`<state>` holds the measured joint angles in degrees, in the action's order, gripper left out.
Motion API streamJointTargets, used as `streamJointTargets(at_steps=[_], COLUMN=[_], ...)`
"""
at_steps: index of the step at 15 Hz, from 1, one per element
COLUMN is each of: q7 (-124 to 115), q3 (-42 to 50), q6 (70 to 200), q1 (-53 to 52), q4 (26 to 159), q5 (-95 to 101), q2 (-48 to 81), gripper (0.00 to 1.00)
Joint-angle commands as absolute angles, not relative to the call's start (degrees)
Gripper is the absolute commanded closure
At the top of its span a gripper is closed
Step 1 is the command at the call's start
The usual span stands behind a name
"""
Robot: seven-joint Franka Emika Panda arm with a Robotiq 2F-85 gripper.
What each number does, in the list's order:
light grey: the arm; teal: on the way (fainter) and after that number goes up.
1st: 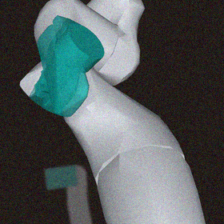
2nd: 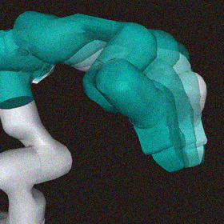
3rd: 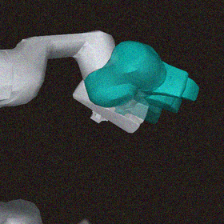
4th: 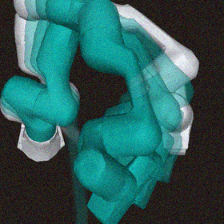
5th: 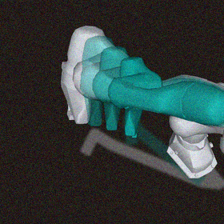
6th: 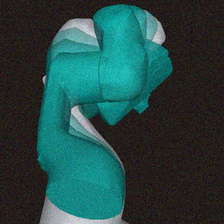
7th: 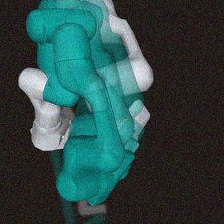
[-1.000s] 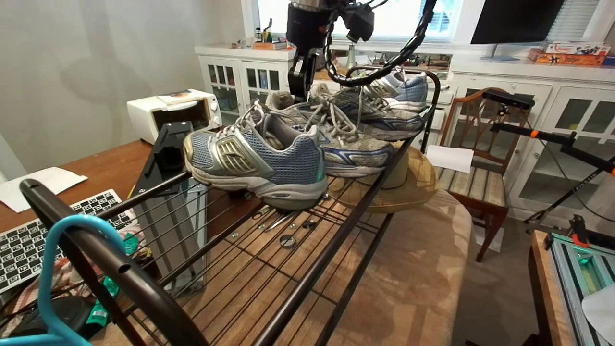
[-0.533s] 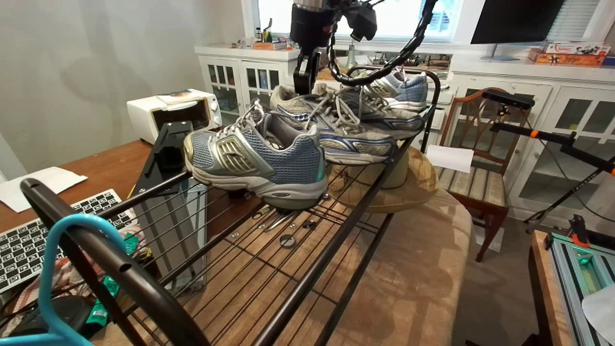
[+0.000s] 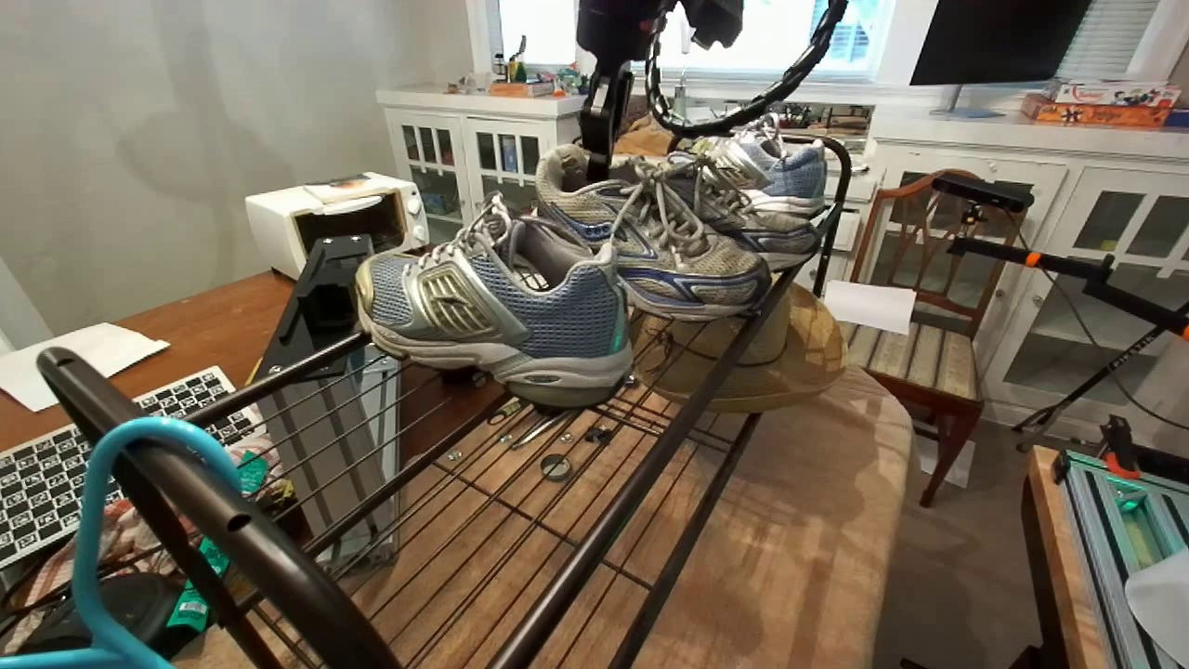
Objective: Move the blue pair of shoes to the left
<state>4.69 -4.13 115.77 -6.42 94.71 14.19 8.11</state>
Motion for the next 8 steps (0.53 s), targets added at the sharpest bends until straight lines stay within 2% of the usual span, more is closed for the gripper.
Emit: streamJointTargets(at_steps=[1, 6, 7, 8], q7=[4.75, 5.07, 4.8, 4.36], q3=[-4.11, -4.18, -4.16, -4.11], q6=[115.02, 114.88, 114.89, 114.72], q1=[-6.23, -6.16, -6.16, -6.21], q4=[95.88, 96.71, 96.98, 97.13], q5=[15.8, 15.51, 15.58, 15.86], q2=[7.01, 7.66, 7.43, 7.14], gripper=[0.97, 0.97, 0.65, 0.64])
